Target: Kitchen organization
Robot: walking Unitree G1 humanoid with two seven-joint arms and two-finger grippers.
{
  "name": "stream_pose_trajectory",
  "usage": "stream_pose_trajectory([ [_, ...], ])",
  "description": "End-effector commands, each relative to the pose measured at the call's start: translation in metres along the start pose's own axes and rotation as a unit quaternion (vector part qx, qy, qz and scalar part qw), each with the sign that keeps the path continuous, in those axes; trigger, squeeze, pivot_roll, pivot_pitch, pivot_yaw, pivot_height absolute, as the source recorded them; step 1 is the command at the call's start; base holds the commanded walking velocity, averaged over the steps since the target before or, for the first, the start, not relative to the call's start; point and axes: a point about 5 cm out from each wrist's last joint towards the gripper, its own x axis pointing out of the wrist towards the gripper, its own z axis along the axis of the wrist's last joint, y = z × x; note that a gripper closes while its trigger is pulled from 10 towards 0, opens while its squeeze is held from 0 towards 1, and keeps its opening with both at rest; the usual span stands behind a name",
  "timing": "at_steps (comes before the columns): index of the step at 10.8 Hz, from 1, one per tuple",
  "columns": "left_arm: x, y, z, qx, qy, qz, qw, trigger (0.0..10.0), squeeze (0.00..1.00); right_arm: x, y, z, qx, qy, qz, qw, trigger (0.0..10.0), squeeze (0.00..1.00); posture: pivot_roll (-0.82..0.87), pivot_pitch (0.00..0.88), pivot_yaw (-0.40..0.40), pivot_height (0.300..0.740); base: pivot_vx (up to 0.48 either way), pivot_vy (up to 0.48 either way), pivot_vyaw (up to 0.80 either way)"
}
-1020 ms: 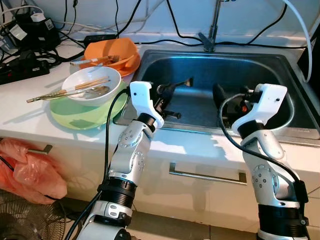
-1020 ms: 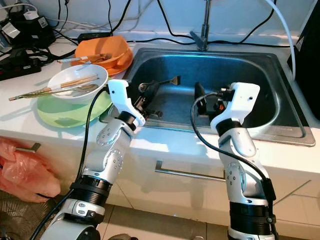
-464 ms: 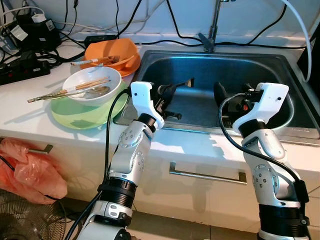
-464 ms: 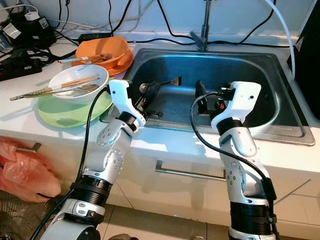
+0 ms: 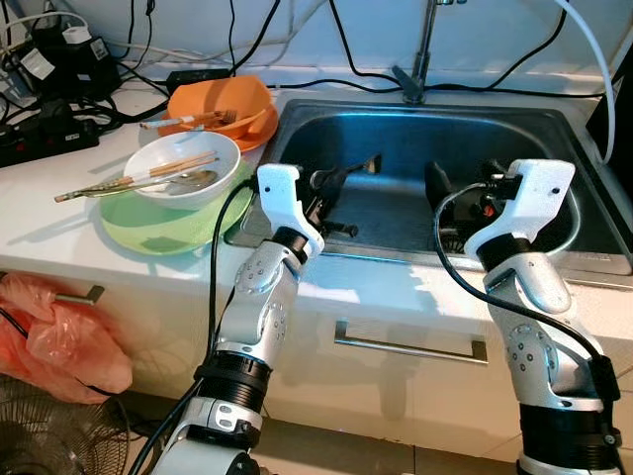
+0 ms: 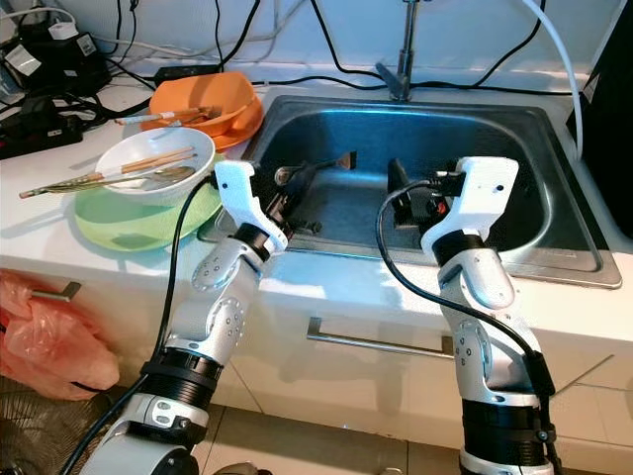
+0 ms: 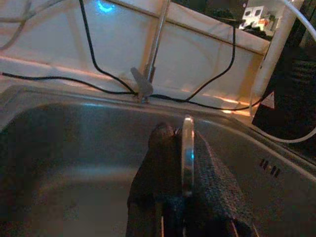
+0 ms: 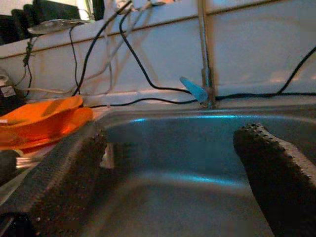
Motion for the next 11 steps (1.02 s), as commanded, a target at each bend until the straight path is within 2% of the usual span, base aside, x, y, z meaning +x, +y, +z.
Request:
stream_pose_trajectory([
  [1,0.009,-0.012,0.005,-0.015,-0.018,-0.009,1.0,1.6,0.0,0.0,0.003,0.007,-0.008,-0.006,0.012,1.0,10.0,0.0,-0.11,0.002,0.045,0.74,0.0,0.0,0.0],
  [3,0.011,-0.016,0.003,-0.021,-0.015,-0.018,1.0,1.6,0.0,-0.003,0.004,0.008,-0.039,0.009,0.045,0.998,10.0,0.0,-0.12,0.0,0.06,0.74,0.0,0.0,0.0],
  [5,0.013,-0.017,0.005,-0.017,-0.011,-0.03,0.999,2.2,0.0,-0.002,-0.006,0.008,-0.06,0.017,0.05,0.997,10.0,0.0,-0.1,0.0,0.087,0.74,0.0,0.0,0.0],
  [7,0.013,-0.014,0.005,-0.015,-0.006,-0.033,0.999,2.1,0.0,0.0,-0.008,0.009,-0.055,0.014,0.037,0.998,10.0,0.0,-0.1,0.002,0.109,0.74,0.0,0.0,0.0],
  [8,0.013,-0.013,0.005,-0.01,0.0,-0.041,0.999,2.0,0.0,-0.001,-0.007,0.008,-0.059,0.015,0.042,0.997,10.0,0.0,-0.09,0.006,0.118,0.74,0.0,0.0,-0.8],
  [11,0.004,0.0,0.009,-0.002,0.021,-0.054,0.998,2.2,0.0,0.001,-0.002,0.007,-0.072,0.022,0.077,0.994,10.0,0.0,-0.07,0.011,0.116,0.74,0.0,0.0,0.0],
])
